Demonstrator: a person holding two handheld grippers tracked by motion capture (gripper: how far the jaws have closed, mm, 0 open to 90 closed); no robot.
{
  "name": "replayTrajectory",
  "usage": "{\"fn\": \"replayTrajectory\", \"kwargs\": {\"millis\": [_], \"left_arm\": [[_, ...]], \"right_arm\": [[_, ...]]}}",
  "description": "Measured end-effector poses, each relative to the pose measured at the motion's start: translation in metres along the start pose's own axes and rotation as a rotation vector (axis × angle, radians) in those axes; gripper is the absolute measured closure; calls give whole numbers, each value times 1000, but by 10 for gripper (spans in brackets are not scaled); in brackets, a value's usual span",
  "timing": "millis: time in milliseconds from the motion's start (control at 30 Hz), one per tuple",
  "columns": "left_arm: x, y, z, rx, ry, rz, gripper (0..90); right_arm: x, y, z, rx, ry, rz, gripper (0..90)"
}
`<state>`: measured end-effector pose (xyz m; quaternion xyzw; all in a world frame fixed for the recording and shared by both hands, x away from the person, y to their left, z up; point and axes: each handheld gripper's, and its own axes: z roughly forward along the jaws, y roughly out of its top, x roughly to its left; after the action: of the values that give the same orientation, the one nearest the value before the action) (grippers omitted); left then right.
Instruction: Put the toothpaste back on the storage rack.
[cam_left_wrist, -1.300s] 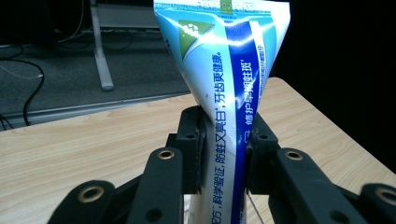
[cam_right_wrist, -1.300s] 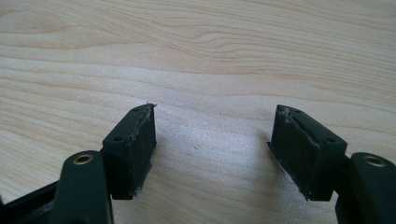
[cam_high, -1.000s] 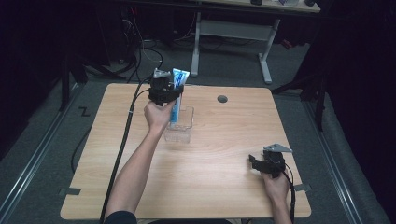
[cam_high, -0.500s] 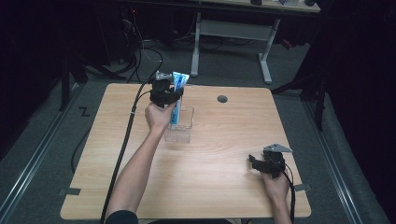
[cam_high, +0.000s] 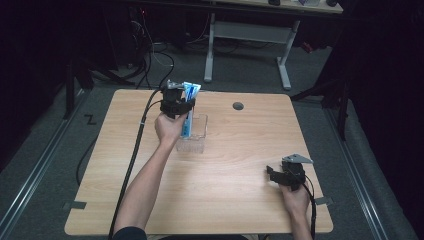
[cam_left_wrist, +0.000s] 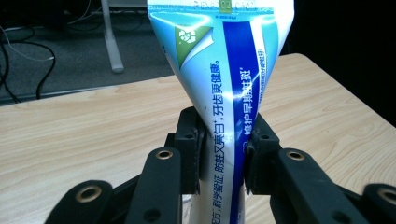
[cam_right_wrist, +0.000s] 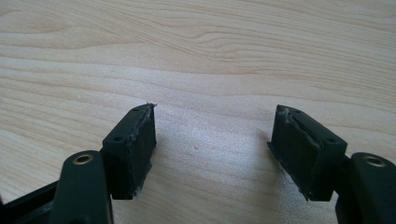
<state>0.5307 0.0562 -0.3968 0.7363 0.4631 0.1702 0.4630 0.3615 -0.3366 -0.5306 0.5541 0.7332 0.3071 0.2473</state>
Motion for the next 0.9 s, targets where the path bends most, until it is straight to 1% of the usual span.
{"fn": "replayTrajectory", "kwargs": {"millis": [233,367,433,900], "left_arm": [[2,-5,-1,11,9,-2,715],[1,-6,-2,22,18,8,714],[1,-8,-2,18,14,4,713],[2,-15,-8,33,19,-1,712]], "right_arm": [[0,0,0,0,0,0,311],[0,0,0,0,0,0,311],[0,0,0,0,0,0,311],[0,0,0,0,0,1,311]]}}
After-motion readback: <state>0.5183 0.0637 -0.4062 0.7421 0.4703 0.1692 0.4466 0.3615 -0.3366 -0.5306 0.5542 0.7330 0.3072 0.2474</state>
